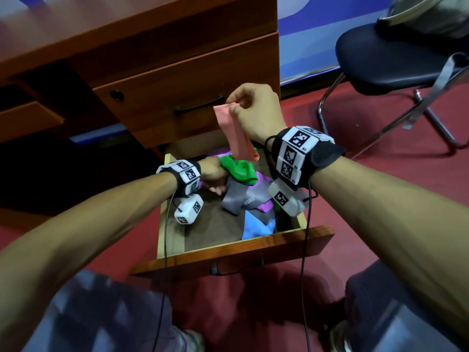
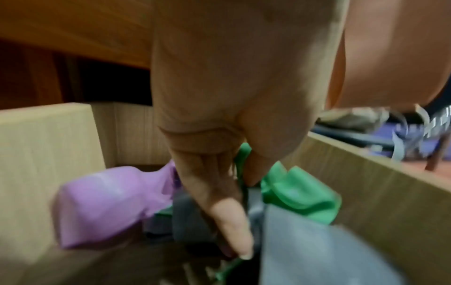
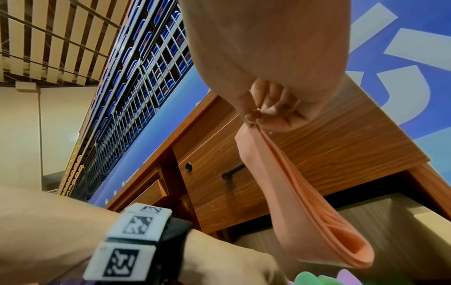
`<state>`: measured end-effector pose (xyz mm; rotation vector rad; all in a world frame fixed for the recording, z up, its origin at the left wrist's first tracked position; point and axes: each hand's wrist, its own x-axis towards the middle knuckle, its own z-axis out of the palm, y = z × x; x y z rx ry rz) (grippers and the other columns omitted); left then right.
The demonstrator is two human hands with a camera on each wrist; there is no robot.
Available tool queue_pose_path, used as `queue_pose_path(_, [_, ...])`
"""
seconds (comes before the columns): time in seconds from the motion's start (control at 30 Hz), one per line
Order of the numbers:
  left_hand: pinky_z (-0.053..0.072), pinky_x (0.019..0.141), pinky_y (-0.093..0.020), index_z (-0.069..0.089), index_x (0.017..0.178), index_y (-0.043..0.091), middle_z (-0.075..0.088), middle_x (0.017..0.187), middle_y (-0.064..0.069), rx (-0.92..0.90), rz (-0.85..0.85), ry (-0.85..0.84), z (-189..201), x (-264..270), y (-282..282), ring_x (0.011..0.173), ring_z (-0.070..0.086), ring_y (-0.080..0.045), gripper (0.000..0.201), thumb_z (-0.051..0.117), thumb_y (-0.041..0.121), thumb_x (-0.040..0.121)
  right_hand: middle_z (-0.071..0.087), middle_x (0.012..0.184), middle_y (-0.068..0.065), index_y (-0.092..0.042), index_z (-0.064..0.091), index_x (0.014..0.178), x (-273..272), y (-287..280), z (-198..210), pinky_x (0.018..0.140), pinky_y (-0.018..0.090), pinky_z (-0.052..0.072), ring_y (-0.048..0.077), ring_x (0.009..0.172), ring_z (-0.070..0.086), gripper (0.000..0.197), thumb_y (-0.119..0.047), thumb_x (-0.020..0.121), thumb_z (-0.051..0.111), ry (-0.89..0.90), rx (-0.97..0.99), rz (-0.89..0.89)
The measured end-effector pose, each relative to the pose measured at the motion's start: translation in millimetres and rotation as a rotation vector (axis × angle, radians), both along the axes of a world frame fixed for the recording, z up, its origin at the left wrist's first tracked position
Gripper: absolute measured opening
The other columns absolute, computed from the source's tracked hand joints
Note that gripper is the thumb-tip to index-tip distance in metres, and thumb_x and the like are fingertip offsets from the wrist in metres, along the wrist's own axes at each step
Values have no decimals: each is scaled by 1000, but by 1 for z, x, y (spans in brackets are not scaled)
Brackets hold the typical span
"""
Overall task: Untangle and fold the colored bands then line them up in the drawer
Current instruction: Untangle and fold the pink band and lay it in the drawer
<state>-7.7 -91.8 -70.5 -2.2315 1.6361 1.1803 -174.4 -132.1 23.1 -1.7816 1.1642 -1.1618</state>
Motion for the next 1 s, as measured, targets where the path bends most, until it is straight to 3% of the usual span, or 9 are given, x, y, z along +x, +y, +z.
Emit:
queue_pose_path(0.07, [59, 64, -32, 62, 102, 9, 69, 83, -4, -19, -140, 68, 13, -9, 8, 66, 68, -14, 7, 59, 15, 100, 70, 78, -10, -28, 73, 79, 0, -1, 0, 61, 13, 44, 2, 74, 64, 15, -15, 81, 67, -4, 4, -3])
queue_pose_path(0.17, [43, 107, -33, 25, 156, 27, 45, 148, -3, -102, -682, -203, 6, -19, 26, 129, 51, -22, 96, 79, 53, 81, 70, 78, -10, -29, 73, 79, 2, -2, 0, 62, 11, 43, 2, 75, 64, 14, -16, 81, 69, 0, 0, 0])
queue_pose_path(0.23, [41, 111, -40, 2, 160, 36, 13, 167, -11, -78, -898, -441, -6, -29, 39, 146, 35, -32, 123, 71, 80, 69, 71, 79, -10, -28, 74, 80, 1, -2, -1, 62, 10, 43, 1, 75, 64, 13, -16, 81, 69, 5, -4, 7])
queue_pose_path(0.4, [43, 105, -50, 9, 159, 22, -4, 167, -25, -87, -941, -632, -32, -66, 52, 145, 30, -46, 127, 51, 96, 65, 72, 78, -9, -26, 75, 80, 3, -3, -4, 60, 6, 43, 1, 73, 65, 12, -16, 79, 69, 28, -6, 12])
queue_pose_path(0.53, [52, 94, -47, 24, 154, 16, 15, 160, -31, -167, -1031, -692, -46, -71, 49, 134, 43, -44, 124, 49, 97, 64, 71, 75, -8, -25, 75, 79, 4, -5, -7, 59, 6, 43, 1, 71, 64, 13, -14, 79, 68, 21, -1, 14])
queue_pose_path(0.6, [54, 87, -46, 48, 130, 13, 39, 143, -26, -222, -1066, -622, -40, -71, 45, 119, 50, -38, 102, 53, 93, 67, 70, 75, -9, -26, 75, 79, 4, -6, -7, 60, 8, 44, 1, 71, 64, 14, -14, 79, 68, 19, -2, 12])
queue_pose_path(0.7, [52, 71, -40, 37, 90, 20, 47, 125, -18, -278, -1064, -569, -33, -69, 38, 98, 54, -33, 59, 61, 74, 80, 70, 74, -9, -26, 75, 79, 4, -7, -7, 61, 9, 44, 1, 70, 64, 14, -14, 78, 68, 23, -6, 11])
queue_pose_path(0.87, [53, 75, -45, 53, 124, 15, 55, 119, -16, -306, -1030, -502, -41, -65, 24, 96, 63, -38, 45, 62, 46, 92, 71, 75, -8, -26, 75, 78, 2, -6, -7, 62, 10, 45, 1, 71, 64, 15, -13, 79, 67, 23, 3, 6])
queue_pose_path(1.0, [46, 82, -40, 53, 128, 8, 62, 119, -16, -510, -875, -620, -38, -51, 0, 109, 63, -35, 31, 52, 23, 100, 70, 75, -8, -25, 75, 79, 2, -4, -6, 61, 11, 45, 2, 71, 64, 15, -13, 80, 67, 8, 2, 8])
